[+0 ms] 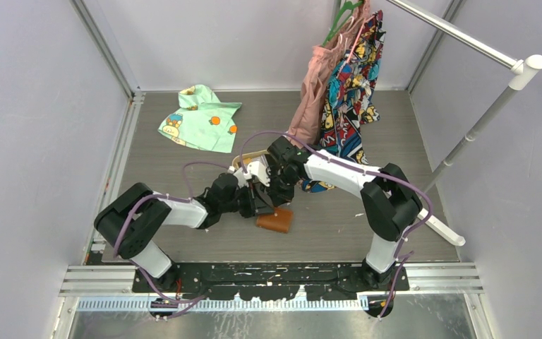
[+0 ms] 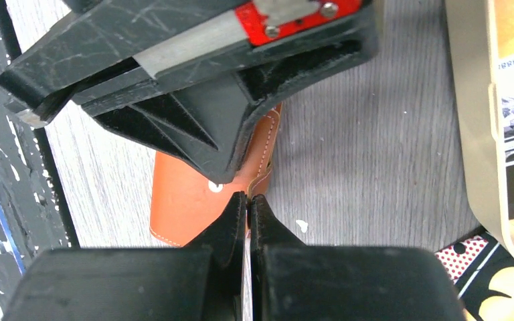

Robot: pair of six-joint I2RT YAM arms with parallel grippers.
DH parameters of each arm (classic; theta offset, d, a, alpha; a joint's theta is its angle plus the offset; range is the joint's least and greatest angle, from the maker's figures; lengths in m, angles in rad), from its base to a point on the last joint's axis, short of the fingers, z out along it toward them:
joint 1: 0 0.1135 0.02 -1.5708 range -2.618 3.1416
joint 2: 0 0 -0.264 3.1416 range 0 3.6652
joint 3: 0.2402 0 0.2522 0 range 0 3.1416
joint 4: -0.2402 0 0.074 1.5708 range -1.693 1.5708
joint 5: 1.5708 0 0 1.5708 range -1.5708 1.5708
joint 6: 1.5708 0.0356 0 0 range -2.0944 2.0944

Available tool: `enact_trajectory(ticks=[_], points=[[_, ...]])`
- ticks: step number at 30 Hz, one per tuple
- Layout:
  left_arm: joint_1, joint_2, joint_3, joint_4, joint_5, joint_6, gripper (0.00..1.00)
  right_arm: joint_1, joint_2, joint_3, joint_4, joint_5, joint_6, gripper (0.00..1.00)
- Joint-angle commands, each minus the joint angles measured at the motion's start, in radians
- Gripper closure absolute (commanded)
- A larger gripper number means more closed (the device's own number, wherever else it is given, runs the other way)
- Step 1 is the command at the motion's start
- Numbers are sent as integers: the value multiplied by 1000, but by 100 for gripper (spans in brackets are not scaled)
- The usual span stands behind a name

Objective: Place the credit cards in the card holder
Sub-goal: Close the card holder at the center of the board.

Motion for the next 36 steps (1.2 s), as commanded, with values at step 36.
enact_trajectory(ticks=[36], points=[[7,144,-27,-213,-112,72,100,31,-52,-42,-16,-44,97,99]])
